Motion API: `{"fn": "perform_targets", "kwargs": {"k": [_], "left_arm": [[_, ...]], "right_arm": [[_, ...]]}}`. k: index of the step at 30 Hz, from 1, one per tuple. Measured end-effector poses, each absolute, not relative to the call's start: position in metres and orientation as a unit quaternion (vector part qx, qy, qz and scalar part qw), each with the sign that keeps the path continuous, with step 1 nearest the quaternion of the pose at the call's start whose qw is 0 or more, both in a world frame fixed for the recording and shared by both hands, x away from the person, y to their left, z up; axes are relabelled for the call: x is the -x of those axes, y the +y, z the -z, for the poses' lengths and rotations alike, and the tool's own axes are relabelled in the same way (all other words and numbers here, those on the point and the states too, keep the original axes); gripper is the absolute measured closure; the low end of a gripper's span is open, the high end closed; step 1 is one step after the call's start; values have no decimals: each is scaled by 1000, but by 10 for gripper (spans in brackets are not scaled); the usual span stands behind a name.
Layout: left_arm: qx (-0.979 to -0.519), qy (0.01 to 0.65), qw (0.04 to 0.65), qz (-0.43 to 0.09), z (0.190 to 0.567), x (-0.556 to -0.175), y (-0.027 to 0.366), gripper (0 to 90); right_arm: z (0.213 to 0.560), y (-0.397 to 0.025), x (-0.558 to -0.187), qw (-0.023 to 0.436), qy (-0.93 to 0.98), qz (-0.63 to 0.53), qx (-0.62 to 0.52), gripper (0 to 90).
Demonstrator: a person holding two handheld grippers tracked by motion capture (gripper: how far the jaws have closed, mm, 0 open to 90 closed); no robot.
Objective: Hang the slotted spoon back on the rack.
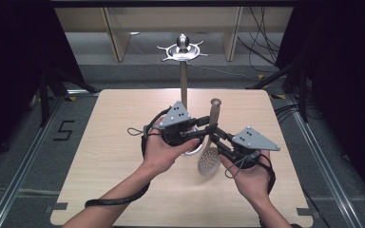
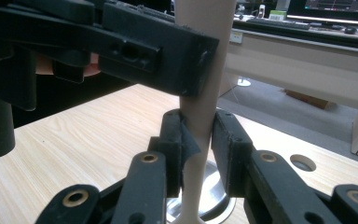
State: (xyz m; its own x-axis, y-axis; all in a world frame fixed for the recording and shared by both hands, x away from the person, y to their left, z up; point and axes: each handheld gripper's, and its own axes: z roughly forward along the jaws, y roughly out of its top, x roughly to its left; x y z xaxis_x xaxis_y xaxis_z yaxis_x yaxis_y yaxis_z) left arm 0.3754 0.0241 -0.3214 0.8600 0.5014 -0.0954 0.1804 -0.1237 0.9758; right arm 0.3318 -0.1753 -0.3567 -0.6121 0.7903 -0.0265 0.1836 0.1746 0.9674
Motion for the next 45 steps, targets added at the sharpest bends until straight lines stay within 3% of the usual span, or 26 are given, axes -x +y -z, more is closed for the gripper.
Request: {"fn": "perform_targets", "kwargs": {"k": [13,18,23,40,41,45], "left_arm": [[-747,228,612,-129,321,-379,22,741],[-751,230,603,-138,323,-381,23,743],[-749,231,602,-151,320,-382,26,744],[-750,232,596,-172,307,-388,41,744],[-749,234,596,-172,307,-388,41,744],[-749,230,598,-171,304,-389,45,744]], "right_arm": [[359,-172,-331,283,723,-537,-330,739],[356,-173,-327,298,725,-530,-324,607],[361,-178,-322,295,735,-518,-323,543],[383,-211,-311,285,734,-501,-359,516],[384,-214,-313,301,731,-501,-351,515],[388,-218,-311,284,732,-500,-366,509]]}}
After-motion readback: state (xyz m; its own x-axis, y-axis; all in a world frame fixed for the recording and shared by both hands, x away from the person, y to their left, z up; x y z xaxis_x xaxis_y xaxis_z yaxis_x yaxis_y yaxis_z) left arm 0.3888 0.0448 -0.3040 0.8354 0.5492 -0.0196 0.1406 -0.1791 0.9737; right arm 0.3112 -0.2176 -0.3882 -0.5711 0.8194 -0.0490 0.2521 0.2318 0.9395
